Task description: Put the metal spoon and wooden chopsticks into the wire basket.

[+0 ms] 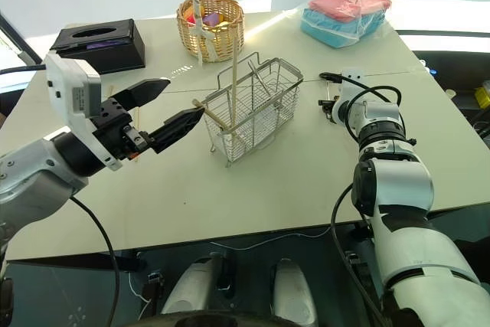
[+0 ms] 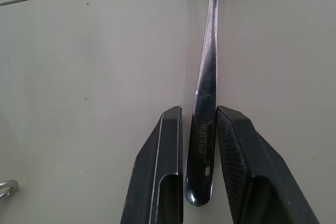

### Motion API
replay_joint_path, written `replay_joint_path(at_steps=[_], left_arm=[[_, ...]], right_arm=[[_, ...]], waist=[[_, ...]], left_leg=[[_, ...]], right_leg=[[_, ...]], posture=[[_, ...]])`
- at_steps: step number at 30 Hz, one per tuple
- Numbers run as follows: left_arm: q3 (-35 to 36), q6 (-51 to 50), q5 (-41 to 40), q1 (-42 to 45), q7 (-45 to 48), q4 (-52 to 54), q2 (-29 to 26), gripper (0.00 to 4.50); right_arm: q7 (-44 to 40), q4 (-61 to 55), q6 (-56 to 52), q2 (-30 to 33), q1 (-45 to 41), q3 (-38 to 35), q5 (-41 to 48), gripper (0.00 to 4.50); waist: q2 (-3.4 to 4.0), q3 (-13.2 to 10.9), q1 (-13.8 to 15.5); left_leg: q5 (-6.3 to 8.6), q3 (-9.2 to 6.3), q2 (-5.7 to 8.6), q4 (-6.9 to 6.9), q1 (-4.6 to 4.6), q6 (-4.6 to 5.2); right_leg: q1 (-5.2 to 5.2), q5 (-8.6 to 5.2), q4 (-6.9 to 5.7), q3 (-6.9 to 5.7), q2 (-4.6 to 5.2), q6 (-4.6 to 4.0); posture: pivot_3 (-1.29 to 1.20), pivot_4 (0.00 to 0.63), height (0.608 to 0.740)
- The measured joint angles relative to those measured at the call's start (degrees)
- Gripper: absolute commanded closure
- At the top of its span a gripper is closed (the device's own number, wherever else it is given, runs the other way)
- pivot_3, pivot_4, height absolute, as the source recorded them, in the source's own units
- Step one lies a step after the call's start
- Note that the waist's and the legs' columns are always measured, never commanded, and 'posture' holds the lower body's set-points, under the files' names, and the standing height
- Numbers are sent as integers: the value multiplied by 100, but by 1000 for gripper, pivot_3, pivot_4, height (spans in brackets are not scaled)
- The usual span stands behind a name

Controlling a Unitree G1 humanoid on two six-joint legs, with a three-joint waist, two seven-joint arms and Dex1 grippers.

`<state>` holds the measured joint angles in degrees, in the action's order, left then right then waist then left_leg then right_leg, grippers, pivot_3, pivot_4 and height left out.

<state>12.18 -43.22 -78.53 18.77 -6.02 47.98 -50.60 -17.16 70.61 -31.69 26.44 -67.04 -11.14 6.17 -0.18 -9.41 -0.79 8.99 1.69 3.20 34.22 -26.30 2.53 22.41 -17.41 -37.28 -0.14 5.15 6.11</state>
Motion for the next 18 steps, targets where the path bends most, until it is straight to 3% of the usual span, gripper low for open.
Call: replay_joint_path(at_steps=[3,4,6,18], left_arm=[[-6,1,0,9,-42,0,6,0],[-9,1,0,14,-51,0,7,0],[-9,1,0,17,-66,-1,7,0],[-20,18,-18,112,-206,43,66,0]], right_arm=[[8,0,0,0,0,-6,0,3487],[15,0,1,0,0,-6,-1,4040],[-21,-1,41,-10,-34,-17,13,4439],[-17,69,25,-16,-96,14,-41,4439]], waist=[[0,0,0],[0,0,1],[0,0,-2],[0,0,6]], left_leg=[[0,0,0,0,0,0],[0,0,0,0,0,0],[0,0,0,0,0,0],[5,0,0,0,0,-6]], right_leg=[[0,0,0,0,0,0],[0,0,0,0,0,0],[-1,0,0,0,0,0],[-2,0,1,0,1,0]], posture=[[0,150,740],[0,150,740],[0,150,740],[0,150,740]])
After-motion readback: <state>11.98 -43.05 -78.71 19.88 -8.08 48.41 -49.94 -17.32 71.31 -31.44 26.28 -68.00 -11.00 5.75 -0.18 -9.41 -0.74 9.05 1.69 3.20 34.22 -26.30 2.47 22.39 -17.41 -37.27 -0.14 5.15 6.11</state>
